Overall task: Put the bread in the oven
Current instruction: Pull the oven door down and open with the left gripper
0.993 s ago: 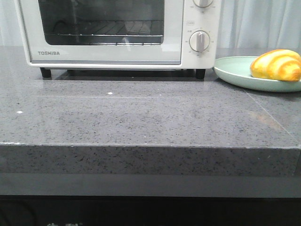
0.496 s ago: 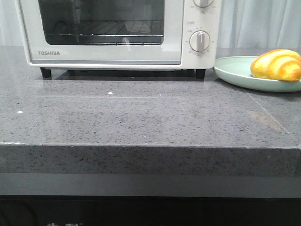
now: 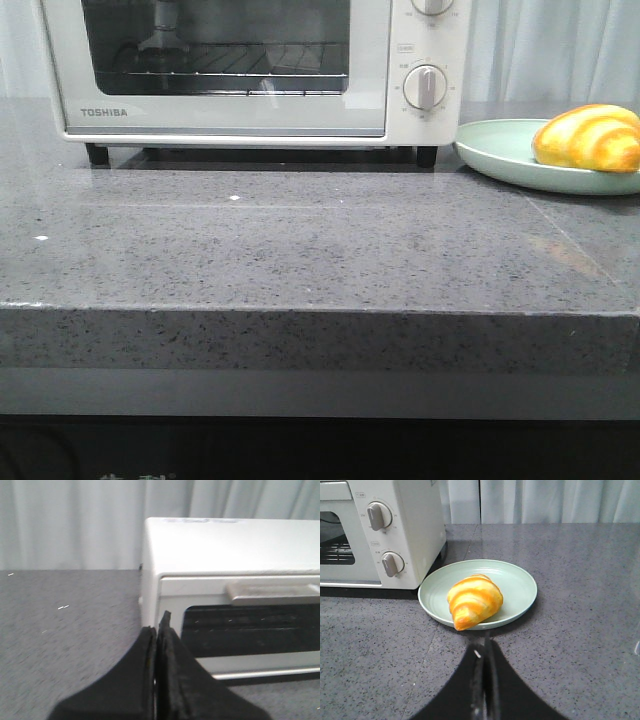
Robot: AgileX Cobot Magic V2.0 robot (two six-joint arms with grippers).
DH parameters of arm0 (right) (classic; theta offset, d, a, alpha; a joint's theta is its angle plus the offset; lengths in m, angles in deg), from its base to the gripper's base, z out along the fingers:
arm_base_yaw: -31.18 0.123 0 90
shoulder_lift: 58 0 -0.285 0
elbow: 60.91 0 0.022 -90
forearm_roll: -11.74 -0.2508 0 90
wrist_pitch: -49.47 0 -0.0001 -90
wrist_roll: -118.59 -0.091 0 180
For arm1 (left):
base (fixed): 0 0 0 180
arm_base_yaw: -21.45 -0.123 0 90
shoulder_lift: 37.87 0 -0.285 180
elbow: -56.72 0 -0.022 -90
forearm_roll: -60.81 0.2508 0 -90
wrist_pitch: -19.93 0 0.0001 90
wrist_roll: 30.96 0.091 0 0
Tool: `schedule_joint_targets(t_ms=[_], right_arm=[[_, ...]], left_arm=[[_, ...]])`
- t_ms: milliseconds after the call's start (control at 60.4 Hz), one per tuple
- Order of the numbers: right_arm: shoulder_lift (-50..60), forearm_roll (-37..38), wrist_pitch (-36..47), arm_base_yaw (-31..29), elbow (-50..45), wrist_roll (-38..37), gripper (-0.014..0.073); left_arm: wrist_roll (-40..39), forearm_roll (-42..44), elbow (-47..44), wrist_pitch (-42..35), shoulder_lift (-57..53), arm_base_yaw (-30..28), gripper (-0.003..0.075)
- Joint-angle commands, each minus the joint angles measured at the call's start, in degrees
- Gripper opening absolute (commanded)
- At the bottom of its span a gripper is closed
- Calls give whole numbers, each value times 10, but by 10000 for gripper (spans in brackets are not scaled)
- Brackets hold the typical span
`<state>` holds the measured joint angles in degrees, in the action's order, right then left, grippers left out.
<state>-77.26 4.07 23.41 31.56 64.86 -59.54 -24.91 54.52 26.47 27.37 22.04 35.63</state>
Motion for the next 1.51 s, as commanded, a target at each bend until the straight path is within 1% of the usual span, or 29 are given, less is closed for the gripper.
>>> schedule_joint_targets(t_ms=[0,83,215,347,513,596,844,1109,1489], right_arm=[[-10,-1,41,-2,21,6,-59],[-10,-1,41,-2,21,6,-59],[-10,-1,41,-2,21,6,-59],[-10,-1,41,-2,21,6,-59],[-10,-1,41,-2,21,6,-59],[-10,0,41,-2,21,6,-59],[-10,0,41,-2,21,6,-59],[-10,0,41,-2,21,6,-59],[-10,0,41,-2,21,6,-59]], left_arm=[[2,-3,57,-74,59,53,-21],[2,-1,92,-92,117,95,-21],[2,0,147,-102,196,129,-21],[2,0,205,-102,256,136,-21],[2,0,241,-89,291,136,-20],[2,0,241,-82,295,136,-20],[2,0,241,-22,296,136,-21],[2,0,236,74,292,139,-20],[2,-2,105,77,215,183,-21]])
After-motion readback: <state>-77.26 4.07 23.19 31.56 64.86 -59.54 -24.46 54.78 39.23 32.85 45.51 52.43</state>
